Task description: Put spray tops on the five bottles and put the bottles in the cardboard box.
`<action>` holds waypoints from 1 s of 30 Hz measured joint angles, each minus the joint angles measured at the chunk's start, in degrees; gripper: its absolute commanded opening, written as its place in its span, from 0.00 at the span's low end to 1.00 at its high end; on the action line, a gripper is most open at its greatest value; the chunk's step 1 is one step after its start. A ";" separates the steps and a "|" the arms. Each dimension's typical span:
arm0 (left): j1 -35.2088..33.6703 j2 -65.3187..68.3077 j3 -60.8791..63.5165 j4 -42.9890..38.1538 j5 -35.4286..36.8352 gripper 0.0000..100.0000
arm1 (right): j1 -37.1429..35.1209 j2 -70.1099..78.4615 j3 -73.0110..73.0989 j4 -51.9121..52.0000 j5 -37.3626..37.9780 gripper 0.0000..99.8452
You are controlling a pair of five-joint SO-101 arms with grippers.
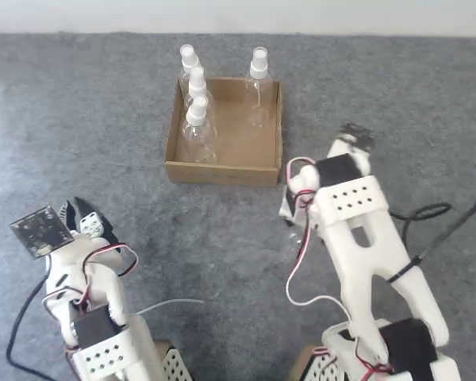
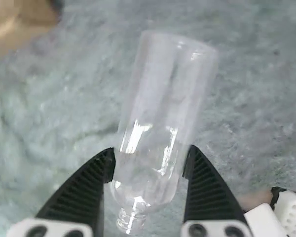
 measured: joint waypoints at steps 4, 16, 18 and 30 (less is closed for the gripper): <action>0.00 0.00 0.00 0.00 0.00 0.04 | 3.43 0.00 0.62 -0.09 -0.44 0.06; 0.00 0.00 0.00 0.00 0.00 0.04 | 10.20 0.00 11.34 -11.78 -9.14 0.06; 0.00 0.00 0.00 0.00 0.00 0.04 | 11.34 0.00 12.31 -14.33 -11.25 0.06; 0.00 0.00 0.00 0.00 0.00 0.04 | 12.66 0.00 14.07 -17.41 -17.23 0.24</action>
